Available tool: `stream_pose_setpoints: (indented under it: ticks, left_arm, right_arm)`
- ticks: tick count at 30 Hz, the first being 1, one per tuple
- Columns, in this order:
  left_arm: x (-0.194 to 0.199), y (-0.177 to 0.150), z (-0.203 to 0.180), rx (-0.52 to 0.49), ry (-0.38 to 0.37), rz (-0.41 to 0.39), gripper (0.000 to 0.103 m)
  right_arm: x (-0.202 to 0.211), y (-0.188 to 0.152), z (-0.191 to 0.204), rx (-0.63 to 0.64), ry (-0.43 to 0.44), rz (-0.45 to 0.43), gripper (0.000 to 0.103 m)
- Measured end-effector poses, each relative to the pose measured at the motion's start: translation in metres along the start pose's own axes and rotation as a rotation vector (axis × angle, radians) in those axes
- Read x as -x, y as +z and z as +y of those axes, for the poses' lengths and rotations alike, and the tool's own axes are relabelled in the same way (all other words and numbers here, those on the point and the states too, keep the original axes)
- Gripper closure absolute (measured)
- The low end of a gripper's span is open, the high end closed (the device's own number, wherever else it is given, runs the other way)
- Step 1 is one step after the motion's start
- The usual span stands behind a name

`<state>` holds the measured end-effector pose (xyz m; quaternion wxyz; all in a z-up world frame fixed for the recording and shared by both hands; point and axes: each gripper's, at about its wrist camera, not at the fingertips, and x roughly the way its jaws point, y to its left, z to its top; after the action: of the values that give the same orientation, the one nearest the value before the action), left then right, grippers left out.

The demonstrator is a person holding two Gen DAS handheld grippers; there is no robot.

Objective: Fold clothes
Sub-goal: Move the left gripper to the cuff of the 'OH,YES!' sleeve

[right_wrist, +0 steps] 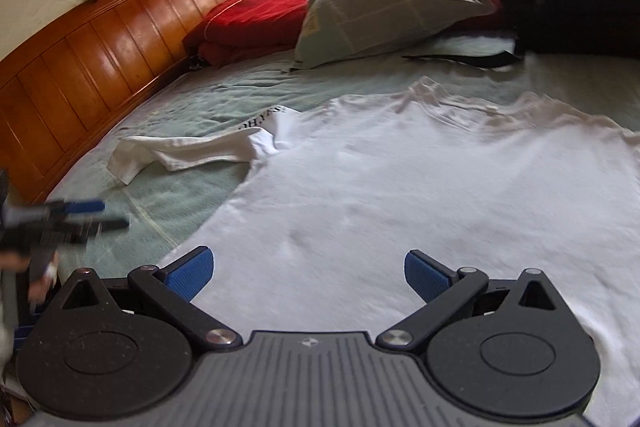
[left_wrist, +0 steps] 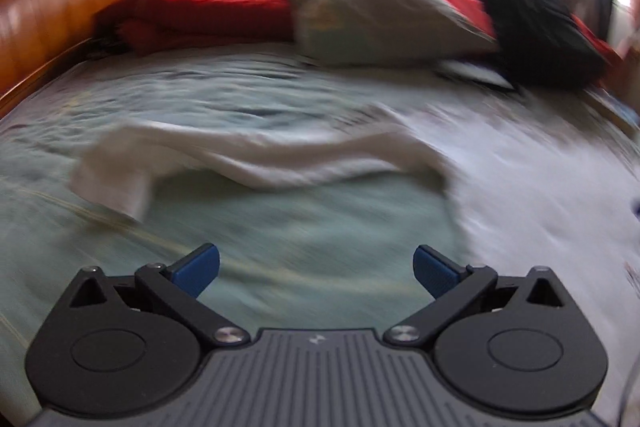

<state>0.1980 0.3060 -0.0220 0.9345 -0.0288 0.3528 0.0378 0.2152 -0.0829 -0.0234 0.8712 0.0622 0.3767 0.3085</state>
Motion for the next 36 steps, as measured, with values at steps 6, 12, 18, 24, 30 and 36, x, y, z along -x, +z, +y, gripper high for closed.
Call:
stream_pose_setpoints:
  ticks: [6,12,18,24,30,36]
  left_arm:
    - [-0.054,0.033,0.075,0.114,0.047,-0.05,0.001]
    - [-0.101,0.049,0.12,0.185,0.071,-0.081,0.001]
    - [-0.124,0.066,0.147,0.252,0.155,-0.072,0.001]
    - [-0.102,0.07,0.146,0.243,0.148,-0.104,0.001]
    - [-0.076,0.04,0.139,0.345,-0.038,-0.055,0.001]
    - [-0.084,0.006,0.143,0.464,-0.181,-0.03,0.001]
  right_arm:
    - [-0.024,0.007,0.012,0.017,-0.005,0.021,0.0]
    - [-0.044,0.008,0.01,-0.004,-0.031,0.043,0.0]
    - [-0.062,0.009,0.006,-0.03,-0.063,0.067,0.0]
    - [-0.063,0.008,0.007,-0.027,-0.061,0.071,0.0]
    - [-0.061,0.006,0.007,-0.037,-0.041,0.067,0.0]
    - [-0.064,0.005,0.007,-0.037,-0.039,0.072,0.0]
